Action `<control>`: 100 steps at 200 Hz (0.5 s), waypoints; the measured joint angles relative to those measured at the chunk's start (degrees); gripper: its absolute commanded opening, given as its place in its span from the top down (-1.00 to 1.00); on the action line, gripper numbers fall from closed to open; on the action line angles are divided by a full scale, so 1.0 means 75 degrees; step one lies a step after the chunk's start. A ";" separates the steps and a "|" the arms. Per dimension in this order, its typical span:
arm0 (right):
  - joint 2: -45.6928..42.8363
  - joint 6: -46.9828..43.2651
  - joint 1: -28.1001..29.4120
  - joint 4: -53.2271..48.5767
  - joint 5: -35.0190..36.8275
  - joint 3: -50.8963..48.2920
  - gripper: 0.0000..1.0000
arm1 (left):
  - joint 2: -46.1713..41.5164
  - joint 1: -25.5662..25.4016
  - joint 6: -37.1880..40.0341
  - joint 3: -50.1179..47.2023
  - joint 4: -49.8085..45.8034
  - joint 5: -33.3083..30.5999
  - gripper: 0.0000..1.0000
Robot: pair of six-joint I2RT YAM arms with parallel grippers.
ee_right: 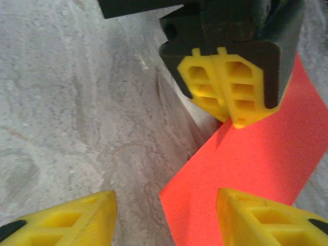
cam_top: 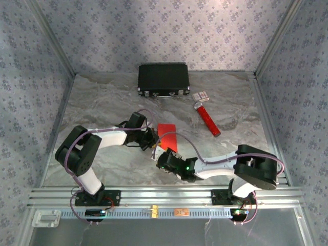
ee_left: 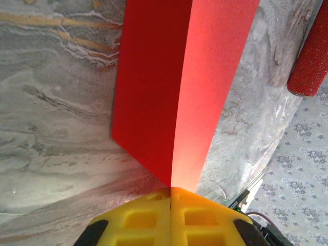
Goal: Fold a paper plane with a square sheet of paper (pick it up from the middle)
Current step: Third fold the triangle at the center of the table.
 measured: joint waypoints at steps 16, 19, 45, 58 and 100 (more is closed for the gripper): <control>0.0079 -0.0029 0.0012 0.0052 0.0280 0.0000 0.10 | 0.0000 0.0012 0.0000 -0.0009 0.0012 0.0000 1.00; 0.0087 -0.0064 0.0015 0.0061 0.0332 0.0000 0.11 | 0.0000 0.0012 0.0000 -0.0015 0.0017 0.0000 1.00; 0.0090 -0.0064 0.0015 0.0227 0.0554 -0.0003 0.21 | 0.0000 0.0012 -0.0003 -0.0073 0.0029 0.0000 1.00; 0.0090 -0.0061 0.0015 0.0259 0.0632 -0.0003 0.22 | 0.0000 0.0012 -0.0003 -0.0096 0.0026 0.0000 1.00; 0.0090 -0.0058 0.0026 0.0341 0.0682 -0.0003 0.25 | 0.0000 0.0012 -0.0009 -0.0099 0.0032 0.0000 1.00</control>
